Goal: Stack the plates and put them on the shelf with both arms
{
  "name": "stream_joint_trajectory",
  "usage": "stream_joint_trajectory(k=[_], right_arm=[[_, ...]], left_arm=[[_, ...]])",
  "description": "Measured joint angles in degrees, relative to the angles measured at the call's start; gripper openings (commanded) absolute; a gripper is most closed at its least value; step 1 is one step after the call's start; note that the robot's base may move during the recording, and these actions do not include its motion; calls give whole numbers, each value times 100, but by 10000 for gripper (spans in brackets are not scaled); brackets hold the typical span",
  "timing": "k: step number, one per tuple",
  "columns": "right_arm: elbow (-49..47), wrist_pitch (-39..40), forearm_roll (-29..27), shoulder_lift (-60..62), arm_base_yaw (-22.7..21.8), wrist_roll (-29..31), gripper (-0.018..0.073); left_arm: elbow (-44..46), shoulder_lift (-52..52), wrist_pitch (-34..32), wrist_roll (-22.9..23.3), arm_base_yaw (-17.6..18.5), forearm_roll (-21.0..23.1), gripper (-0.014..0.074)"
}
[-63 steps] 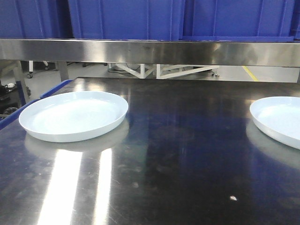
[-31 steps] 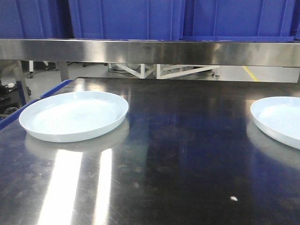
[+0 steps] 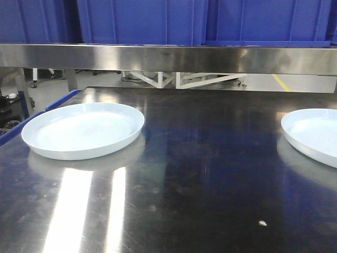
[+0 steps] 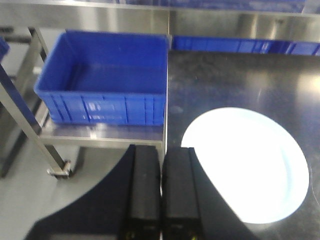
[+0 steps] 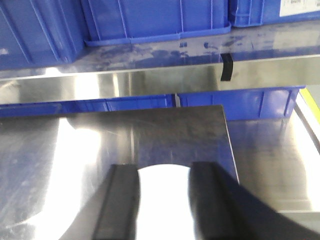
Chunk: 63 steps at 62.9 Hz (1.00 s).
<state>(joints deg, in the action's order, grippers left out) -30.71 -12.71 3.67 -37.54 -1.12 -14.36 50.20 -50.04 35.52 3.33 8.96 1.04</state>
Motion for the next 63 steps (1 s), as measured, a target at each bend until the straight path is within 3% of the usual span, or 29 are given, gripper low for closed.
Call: stream_joint_trajectory(k=[13,22,38,63], right_arm=[[0,-356,0,0,0,0,424],[0,-421,12,0,0,0,424],[0,-473,21,0,0,0,424],[0,-473,21,0,0,0,424]], left_arm=[[0,-522,7,0,200,197,505],[0,-1036,21,0,221,357,509],[213,-2255,11,-22,221,1026,509],[883,-3611,-48,-108,221,1185,509]])
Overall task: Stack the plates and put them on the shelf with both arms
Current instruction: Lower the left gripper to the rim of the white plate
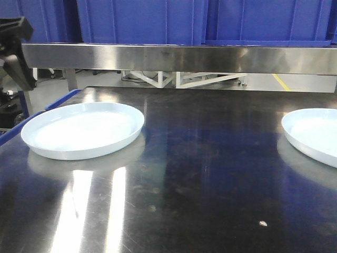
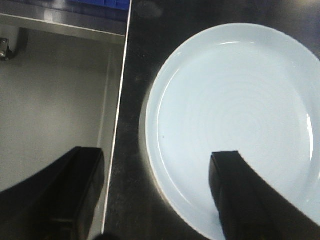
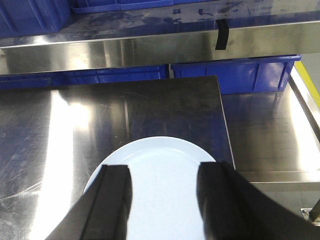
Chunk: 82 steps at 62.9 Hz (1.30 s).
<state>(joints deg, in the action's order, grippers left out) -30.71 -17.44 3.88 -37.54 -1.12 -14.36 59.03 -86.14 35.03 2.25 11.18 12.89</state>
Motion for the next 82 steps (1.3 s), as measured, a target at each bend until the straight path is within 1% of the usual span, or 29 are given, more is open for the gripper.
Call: stream_joint_trajectory(k=[7,27,35,50,64,73,82], right_arm=[[0,0,0,0,0,0,424],[0,-4,0,0,0,-12,424],[0,-4,0,0,0,-12,424],[0,-4,0,0,0,-12,424],[0,-4,0,0,0,-12,424],[0,-4,0,0,0,-12,424],[0,-4,0,0,0,-12,424]], left_arm=[[122,-317,-3,-80,0,126,509],[179,-926,-113,-94,0,176,509],[187,-1007,-170,-138,0,215,509],[231,-1028,-229,-347,0,492,508],[259,-1042,-347,-420,5,524,508],[281,-1183,-359,-507,71,536,508],[281,-1348,-405,-534,221,536,508]])
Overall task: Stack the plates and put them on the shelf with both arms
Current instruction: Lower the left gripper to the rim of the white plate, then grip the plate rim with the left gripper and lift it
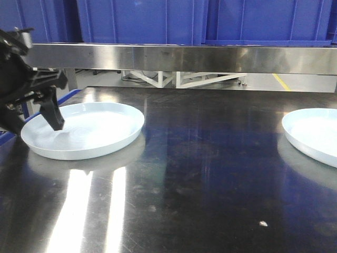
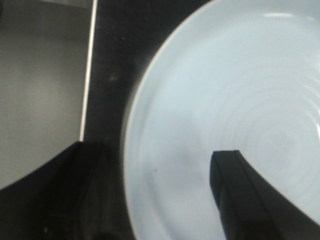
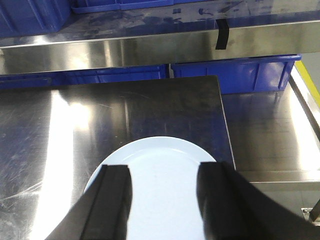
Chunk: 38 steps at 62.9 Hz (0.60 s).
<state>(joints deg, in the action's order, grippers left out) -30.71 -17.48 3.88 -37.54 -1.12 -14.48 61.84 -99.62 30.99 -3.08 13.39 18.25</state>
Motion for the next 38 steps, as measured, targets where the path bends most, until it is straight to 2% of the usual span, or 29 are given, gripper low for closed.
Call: stream_joint_trajectory(k=[7,12,16,20,23,26,38], right_arm=[[0,0,0,0,0,0,424],[0,0,0,0,0,0,424],[0,0,0,0,0,0,424],[0,0,0,0,0,0,424],[0,0,0,0,0,0,424],[0,0,0,0,0,0,424],[0,0,0,0,0,0,424]], left_arm=[[22,-36,-57,0,76,0,496],[25,-49,-89,-10,91,0,430],[25,-49,-97,-10,113,0,321],[25,-60,-97,-10,113,0,153],[25,-71,-97,-10,113,0,69],[25,-71,-97,-10,113,10,107],[280,-54,-10,-10,113,33,89]])
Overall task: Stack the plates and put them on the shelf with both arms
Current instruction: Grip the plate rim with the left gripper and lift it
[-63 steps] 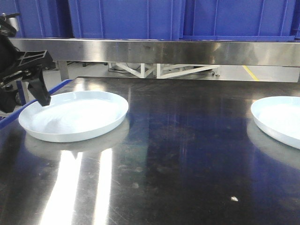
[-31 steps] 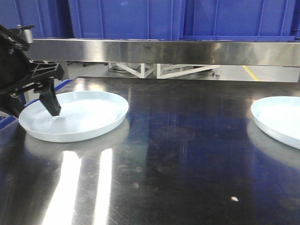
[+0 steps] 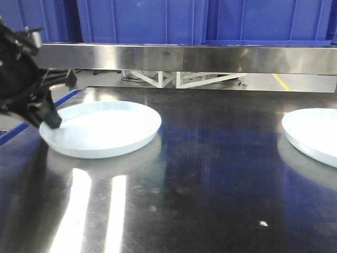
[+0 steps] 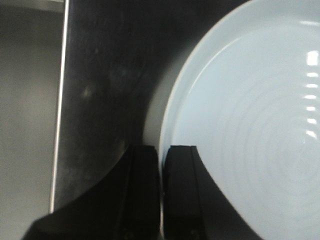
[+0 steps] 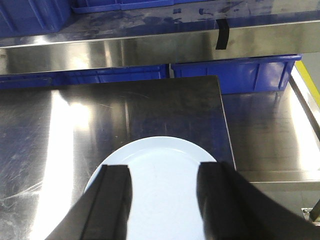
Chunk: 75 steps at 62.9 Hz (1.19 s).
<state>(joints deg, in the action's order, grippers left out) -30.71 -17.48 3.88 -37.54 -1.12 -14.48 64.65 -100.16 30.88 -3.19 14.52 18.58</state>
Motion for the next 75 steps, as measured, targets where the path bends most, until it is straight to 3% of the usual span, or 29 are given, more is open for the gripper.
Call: stream_joint_trajectory(k=[19,34,58,75], right_arm=[[0,-9,0,0,0,0,424],[0,-9,0,0,0,0,424],[0,-83,0,0,0,0,424],[0,-195,0,0,0,0,424]], left_arm=[[1215,240,696,0,82,204,89],[1903,240,919,0,729,293,89],[1984,24,827,0,1791,341,89],[1984,-311,697,0,1892,319,89]])
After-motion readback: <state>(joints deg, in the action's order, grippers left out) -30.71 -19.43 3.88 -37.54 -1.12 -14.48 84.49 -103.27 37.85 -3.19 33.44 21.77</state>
